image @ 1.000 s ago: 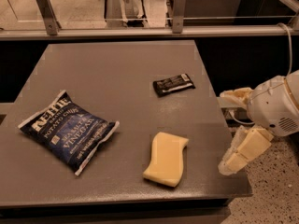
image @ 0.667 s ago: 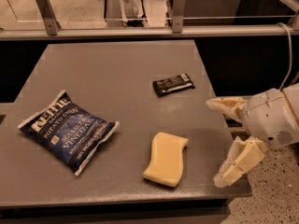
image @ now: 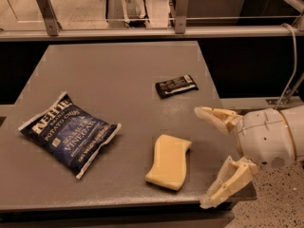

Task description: Move sponge near rxbar chocolate

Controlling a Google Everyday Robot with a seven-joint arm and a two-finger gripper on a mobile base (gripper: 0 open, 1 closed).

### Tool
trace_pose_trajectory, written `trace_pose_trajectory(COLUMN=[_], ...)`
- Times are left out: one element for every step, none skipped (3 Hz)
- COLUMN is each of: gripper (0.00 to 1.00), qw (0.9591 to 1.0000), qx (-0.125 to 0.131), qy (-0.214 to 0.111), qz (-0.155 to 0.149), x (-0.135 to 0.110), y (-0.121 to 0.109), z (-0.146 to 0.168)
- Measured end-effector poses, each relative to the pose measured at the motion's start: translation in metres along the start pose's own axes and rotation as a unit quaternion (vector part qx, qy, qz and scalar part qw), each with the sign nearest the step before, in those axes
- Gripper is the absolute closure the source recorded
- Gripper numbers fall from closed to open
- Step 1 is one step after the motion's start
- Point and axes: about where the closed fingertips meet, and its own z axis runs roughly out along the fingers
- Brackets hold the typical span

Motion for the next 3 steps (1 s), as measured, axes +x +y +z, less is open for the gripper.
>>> trace_pose_trajectory(gripper=[0.00, 0.00, 0.00], qw=[0.9995, 0.9985, 0.9983], qx=[0.028, 0.047, 0.049], qy=[-0.008, -0.009, -0.012], qz=[0.012, 0.026, 0.027], x=[-0.005, -0.001, 0.000], y=[0.002, 0.002, 0.001], z=[0.019, 0.031, 0.032])
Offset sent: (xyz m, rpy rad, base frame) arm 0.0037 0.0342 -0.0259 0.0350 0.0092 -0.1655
